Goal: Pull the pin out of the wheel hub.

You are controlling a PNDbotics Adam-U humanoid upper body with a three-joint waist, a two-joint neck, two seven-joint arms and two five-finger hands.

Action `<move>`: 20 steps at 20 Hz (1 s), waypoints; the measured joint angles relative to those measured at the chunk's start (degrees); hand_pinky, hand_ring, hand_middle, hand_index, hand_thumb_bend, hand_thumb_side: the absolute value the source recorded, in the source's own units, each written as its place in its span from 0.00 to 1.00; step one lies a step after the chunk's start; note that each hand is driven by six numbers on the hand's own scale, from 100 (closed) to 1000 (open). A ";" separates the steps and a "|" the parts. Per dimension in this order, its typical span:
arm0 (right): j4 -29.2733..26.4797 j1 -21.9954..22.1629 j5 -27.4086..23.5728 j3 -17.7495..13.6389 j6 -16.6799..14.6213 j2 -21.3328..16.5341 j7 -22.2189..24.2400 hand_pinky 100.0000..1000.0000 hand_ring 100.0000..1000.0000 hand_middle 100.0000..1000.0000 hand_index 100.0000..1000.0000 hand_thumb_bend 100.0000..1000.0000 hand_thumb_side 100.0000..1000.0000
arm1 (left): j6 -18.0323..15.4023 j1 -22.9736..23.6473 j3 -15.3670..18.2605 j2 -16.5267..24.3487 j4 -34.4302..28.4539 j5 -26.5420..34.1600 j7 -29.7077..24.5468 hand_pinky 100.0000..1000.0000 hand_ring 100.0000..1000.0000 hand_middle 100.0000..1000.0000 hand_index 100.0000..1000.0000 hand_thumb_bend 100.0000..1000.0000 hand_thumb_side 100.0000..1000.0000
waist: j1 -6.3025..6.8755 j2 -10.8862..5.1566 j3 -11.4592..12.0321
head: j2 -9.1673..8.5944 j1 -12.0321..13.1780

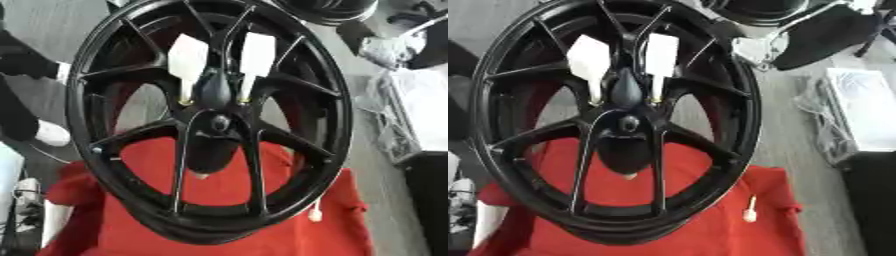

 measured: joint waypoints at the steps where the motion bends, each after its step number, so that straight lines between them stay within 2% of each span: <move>1: 0.03 0.18 0.27 0.19 0.11 0.26 0.27 0.85 0.71 0.66 0.78 0.00 0.33 | -0.03 -0.03 0.09 0.00 -0.06 0.07 0.07 0.62 0.85 0.79 0.85 0.09 0.82 | 0.00 0.00 0.03 | 0.00 -0.03; 6: 0.28 0.04 1.13 1.02 0.11 1.08 1.67 0.85 0.72 0.66 0.78 0.00 0.28 | -0.03 -0.10 0.23 0.00 -0.27 0.32 0.16 0.62 0.85 0.79 0.85 0.10 0.82 | -0.01 0.00 0.36 | 0.00 -0.32; 9: 1.23 -1.51 2.09 1.85 -0.12 1.56 2.97 0.84 0.72 0.67 0.79 0.00 0.29 | -0.02 -0.13 0.54 0.00 -0.28 0.46 0.17 0.62 0.85 0.79 0.85 0.10 0.82 | -0.04 0.00 0.63 | 0.00 -0.64; 13: 3.72 -3.39 4.31 3.32 -0.43 2.62 5.13 0.84 0.73 0.68 0.80 0.00 0.32 | 0.00 -0.15 1.30 0.00 -0.28 0.79 0.49 0.62 0.85 0.79 0.84 0.10 0.81 | -0.27 -0.20 0.76 | 0.01 -1.12; 20: 8.65 -5.04 9.06 4.79 -1.72 5.06 7.36 0.85 0.74 0.69 0.81 0.00 0.31 | -0.08 -0.16 1.72 0.00 -0.28 1.09 0.71 0.62 0.85 0.78 0.84 0.11 0.81 | -0.51 -0.52 0.90 | 0.01 -1.67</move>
